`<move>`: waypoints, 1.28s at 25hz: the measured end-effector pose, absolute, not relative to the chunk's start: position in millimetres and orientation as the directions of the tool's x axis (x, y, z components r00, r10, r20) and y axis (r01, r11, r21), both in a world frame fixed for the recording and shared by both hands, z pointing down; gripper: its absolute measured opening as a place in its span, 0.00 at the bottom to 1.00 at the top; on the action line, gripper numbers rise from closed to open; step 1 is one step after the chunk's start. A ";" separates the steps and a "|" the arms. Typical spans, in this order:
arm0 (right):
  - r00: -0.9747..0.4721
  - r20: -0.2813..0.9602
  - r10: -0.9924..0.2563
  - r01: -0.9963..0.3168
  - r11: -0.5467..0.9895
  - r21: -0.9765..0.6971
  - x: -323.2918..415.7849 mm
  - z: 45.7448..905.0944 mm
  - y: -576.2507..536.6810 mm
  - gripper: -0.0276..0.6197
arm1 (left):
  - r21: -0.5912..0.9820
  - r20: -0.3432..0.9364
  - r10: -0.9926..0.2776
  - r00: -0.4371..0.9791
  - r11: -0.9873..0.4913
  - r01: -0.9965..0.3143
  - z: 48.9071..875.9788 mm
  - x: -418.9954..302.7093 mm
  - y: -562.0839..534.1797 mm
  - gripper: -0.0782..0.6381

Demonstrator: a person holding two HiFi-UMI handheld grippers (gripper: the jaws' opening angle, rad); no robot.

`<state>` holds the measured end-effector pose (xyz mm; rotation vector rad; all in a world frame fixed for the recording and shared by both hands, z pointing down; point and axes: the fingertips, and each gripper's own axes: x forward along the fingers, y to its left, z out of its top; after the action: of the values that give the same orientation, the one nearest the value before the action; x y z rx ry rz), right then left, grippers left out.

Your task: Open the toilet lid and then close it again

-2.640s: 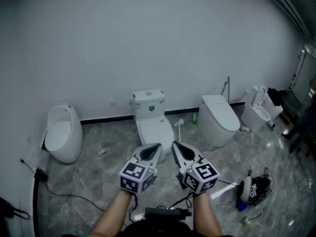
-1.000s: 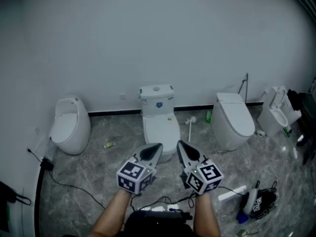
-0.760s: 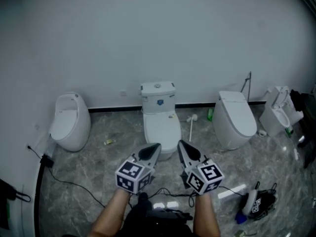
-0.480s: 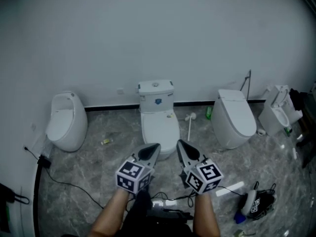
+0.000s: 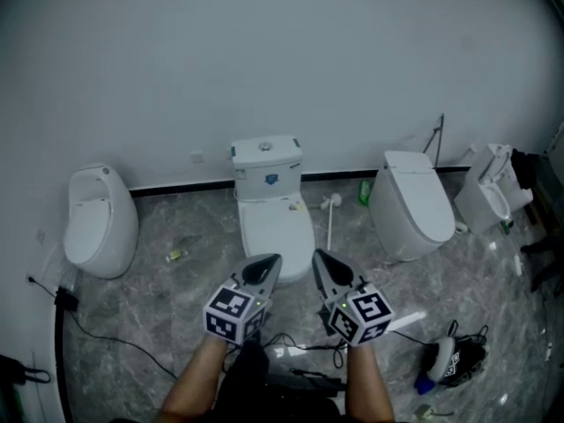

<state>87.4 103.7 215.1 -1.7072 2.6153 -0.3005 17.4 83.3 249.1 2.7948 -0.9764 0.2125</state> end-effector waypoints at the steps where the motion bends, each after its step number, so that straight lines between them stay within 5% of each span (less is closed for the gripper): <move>1: -0.404 0.105 -0.909 -0.908 0.385 -0.165 88.1 217.0 94.2 0.06 | 0.127 0.188 -0.596 0.781 -0.773 -0.621 250.4 17.3 73.1 0.12; 17: -0.235 0.260 -0.937 -0.961 0.183 -0.207 113.4 281.4 -29.8 0.06 | 0.189 0.306 -0.511 0.803 -0.794 -0.578 318.8 11.4 -61.1 0.12; 32: -0.323 0.492 -0.808 -0.940 0.216 -0.263 140.5 454.4 -73.4 0.06 | 0.254 0.515 -0.572 0.638 -0.609 -0.751 493.2 6.8 -92.9 0.12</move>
<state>140.5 -73.4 454.4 -1.9426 2.6315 -0.9005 6.8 -92.9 493.2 2.4094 -1.0397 0.5378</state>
